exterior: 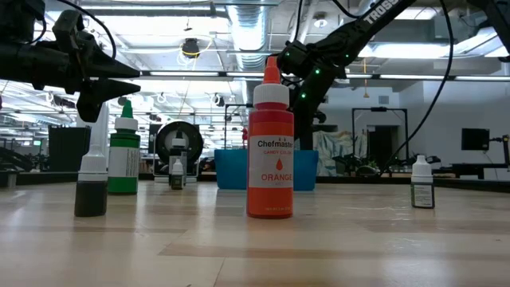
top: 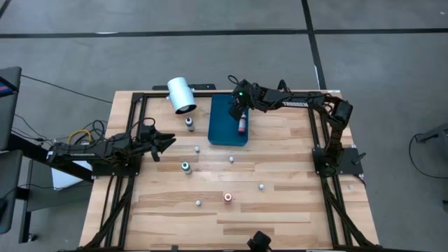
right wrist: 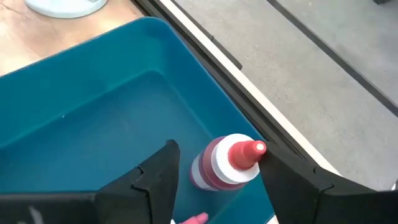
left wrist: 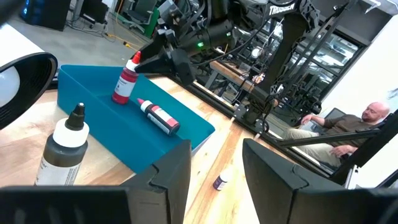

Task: Pick & Place food coloring
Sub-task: Put the large red food coloring bottle into the blue bin, then put the large black food coloring bottle into the blue bin

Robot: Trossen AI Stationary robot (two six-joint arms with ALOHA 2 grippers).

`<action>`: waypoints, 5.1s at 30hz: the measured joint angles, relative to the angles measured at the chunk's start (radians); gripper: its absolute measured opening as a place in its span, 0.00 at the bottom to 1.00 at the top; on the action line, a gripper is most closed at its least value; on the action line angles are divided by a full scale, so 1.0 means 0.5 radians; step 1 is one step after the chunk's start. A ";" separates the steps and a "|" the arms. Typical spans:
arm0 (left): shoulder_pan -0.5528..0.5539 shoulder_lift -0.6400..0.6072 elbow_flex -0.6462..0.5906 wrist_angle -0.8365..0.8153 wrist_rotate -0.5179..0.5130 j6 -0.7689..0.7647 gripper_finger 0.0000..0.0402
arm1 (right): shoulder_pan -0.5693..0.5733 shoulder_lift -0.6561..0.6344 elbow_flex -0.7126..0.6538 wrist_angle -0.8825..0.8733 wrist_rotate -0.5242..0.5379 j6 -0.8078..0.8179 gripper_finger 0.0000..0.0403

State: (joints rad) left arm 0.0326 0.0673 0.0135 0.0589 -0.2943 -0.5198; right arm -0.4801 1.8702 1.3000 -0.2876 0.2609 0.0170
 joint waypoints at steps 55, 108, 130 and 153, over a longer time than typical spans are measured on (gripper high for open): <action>0.000 0.000 0.000 0.004 -0.054 0.000 0.34 | 0.237 -1.253 -0.501 0.088 0.000 -0.194 0.51; 0.000 0.000 0.004 0.054 -0.275 -0.001 0.34 | 0.859 -3.503 -2.084 0.245 0.007 0.483 0.51; -0.001 0.484 0.399 0.069 -0.153 0.244 0.26 | 0.864 -3.736 -2.275 0.228 0.374 0.535 0.51; 0.187 1.417 0.821 -0.240 -0.393 0.070 0.34 | 0.864 -3.736 -2.275 0.216 0.371 0.528 0.51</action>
State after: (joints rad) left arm 0.1259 0.7759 0.4240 -0.0612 -0.4907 -0.4849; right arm -0.0479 0.0021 0.1623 -0.1795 0.4465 0.2810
